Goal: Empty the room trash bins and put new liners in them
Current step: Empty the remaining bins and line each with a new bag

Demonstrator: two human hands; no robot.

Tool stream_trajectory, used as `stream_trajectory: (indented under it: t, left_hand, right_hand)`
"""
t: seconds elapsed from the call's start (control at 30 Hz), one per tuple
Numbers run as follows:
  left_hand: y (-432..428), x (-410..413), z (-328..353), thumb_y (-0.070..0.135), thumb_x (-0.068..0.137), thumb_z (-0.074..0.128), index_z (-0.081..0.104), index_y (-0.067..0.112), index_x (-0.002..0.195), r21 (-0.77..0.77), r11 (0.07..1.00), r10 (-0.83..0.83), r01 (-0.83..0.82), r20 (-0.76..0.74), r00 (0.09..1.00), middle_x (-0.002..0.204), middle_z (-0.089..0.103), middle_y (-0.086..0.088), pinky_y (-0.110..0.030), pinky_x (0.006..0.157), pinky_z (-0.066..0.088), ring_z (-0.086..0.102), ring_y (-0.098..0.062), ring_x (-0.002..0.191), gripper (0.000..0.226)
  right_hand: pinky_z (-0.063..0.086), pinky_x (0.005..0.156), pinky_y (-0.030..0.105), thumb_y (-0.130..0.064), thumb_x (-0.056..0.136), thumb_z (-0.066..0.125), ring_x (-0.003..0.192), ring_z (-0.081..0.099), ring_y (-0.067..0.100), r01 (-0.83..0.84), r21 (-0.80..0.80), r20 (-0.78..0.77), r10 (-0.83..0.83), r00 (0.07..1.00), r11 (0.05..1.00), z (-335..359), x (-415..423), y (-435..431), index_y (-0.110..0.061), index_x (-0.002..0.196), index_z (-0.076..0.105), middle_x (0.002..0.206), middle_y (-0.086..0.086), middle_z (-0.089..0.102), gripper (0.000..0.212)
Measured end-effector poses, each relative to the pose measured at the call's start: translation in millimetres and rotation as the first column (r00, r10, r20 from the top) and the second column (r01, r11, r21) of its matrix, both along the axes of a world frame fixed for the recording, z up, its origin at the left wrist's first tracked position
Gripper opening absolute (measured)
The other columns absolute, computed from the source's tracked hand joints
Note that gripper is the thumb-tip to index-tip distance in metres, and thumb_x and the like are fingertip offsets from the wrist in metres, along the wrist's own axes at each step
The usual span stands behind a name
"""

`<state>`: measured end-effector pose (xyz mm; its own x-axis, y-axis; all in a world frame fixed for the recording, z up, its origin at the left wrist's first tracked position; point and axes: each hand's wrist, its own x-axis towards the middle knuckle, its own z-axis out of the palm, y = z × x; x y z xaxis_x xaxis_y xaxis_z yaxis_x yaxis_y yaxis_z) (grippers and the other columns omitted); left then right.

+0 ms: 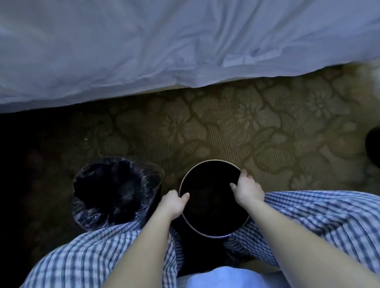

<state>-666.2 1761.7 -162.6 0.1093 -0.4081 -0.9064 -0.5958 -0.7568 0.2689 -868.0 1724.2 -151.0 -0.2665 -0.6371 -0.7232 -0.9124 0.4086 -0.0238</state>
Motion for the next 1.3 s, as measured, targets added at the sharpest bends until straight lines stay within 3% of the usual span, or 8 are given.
stream_trajectory:
  t: [0.17,0.37,0.5,0.67,0.93,1.13,1.23,1.3]
  left_hand:
    - [13.4,-0.5,-12.0,0.038,0.094,0.052,0.047,0.002,0.131,0.079,0.991,0.112,-0.107,-0.071,0.991,0.13,0.054,-0.015,-0.04,0.096,0.049,0.056,-0.032,0.113,0.053]
    - [17.6,11.3,-12.3,0.041,0.095,0.049,0.047,0.004,0.133,0.079,0.975,0.216,-0.208,-0.123,0.969,0.108,0.064,-0.011,-0.036,0.092,0.047,0.061,-0.028,0.104,0.053]
    - [8.9,21.8,-0.6,0.039,0.093,0.053,0.047,0.008,0.136,-0.067,0.961,0.26,-0.266,-0.096,0.961,0.123,0.061,-0.014,-0.041,0.099,0.046,0.057,-0.031,0.114,0.053]
    - [-19.0,34.8,50.4,0.026,0.093,0.057,0.054,0.013,0.131,-0.384,0.838,0.357,-0.387,-0.15,0.922,0.115,0.063,-0.012,-0.037,0.098,0.045,0.059,-0.026,0.108,0.04]
    - [-36.0,79.0,174.4,0.021,0.092,0.059,0.063,0.014,0.121,-0.775,0.549,0.391,-0.312,-0.092,0.916,0.086,0.062,-0.001,-0.025,0.079,0.042,0.058,-0.016,0.083,0.03]
    - [-18.7,116.6,247.0,0.019,0.092,0.058,0.064,0.015,0.121,-0.913,0.341,0.442,-0.223,-0.053,0.895,0.101,0.059,-0.009,-0.025,0.087,0.043,0.058,-0.019,0.093,0.03]
    - [-5.7,143.0,265.0,0.016,0.093,0.056,0.064,0.015,0.121,-0.933,0.317,0.504,-0.168,0.015,0.864,0.105,0.058,-0.012,-0.019,0.087,0.037,0.057,-0.019,0.097,0.029]
    - [2.8,164.3,265.5,0.014,0.093,0.055,0.065,0.014,0.12,-0.93,0.332,0.536,-0.156,0.05,0.843,0.109,0.06,-0.015,-0.022,0.091,0.039,0.058,-0.023,0.102,0.029]
  right_hand:
    - [0.044,0.091,0.039,-0.027,0.1,0.041,0.119,0.051,0.036,0.018,0.052,-0.065,-0.014,0.998,0.998,-9.0,-11.9,-15.1,-0.006,0.124,0.048,0.127,0.017,0.054,0.033]
    - [0.044,0.083,0.035,-0.006,0.096,0.038,0.112,0.055,0.033,-0.269,0.053,-0.105,0.274,0.956,0.962,-5.6,-21.8,-27.7,-0.002,0.114,0.055,0.119,0.015,0.059,0.025]
    - [0.037,0.071,0.032,-0.013,0.099,0.039,0.102,0.058,0.034,-0.335,-0.064,-0.092,0.329,0.94,0.94,13.3,-20.7,-30.2,-0.004,0.103,0.058,0.108,0.015,0.062,0.022]
    - [0.036,0.067,0.031,-0.023,0.099,0.04,0.095,0.06,0.037,-0.278,-0.214,-0.001,0.284,0.959,0.936,67.1,-15.6,-49.5,-0.005,0.092,0.058,0.1,0.017,0.064,0.026]
    - [0.036,0.062,0.034,-0.023,0.094,0.045,0.079,0.059,0.035,-0.339,-0.488,0.032,0.404,0.914,0.804,190.8,15.4,-63.6,-0.018,0.058,0.04,0.075,0.008,0.059,0.037]
    - [0.034,0.054,0.033,-0.018,0.091,0.05,0.062,0.055,0.021,-0.264,-0.598,0.142,0.425,0.894,0.757,257.0,52.8,-48.8,-0.013,0.057,0.05,0.056,-0.004,0.057,0.035]
    - [0.034,0.051,0.028,-0.015,0.09,0.051,0.055,0.052,0.013,-0.262,-0.613,0.192,0.462,0.866,0.745,270.9,82.0,-44.6,-0.014,0.052,0.048,0.05,-0.006,0.055,0.039]
    - [0.035,0.053,0.031,-0.015,0.089,0.05,0.061,0.059,0.018,-0.28,-0.603,0.215,0.49,0.845,0.747,271.6,104.7,-42.7,-0.014,0.05,0.049,0.052,-0.003,0.06,0.04]
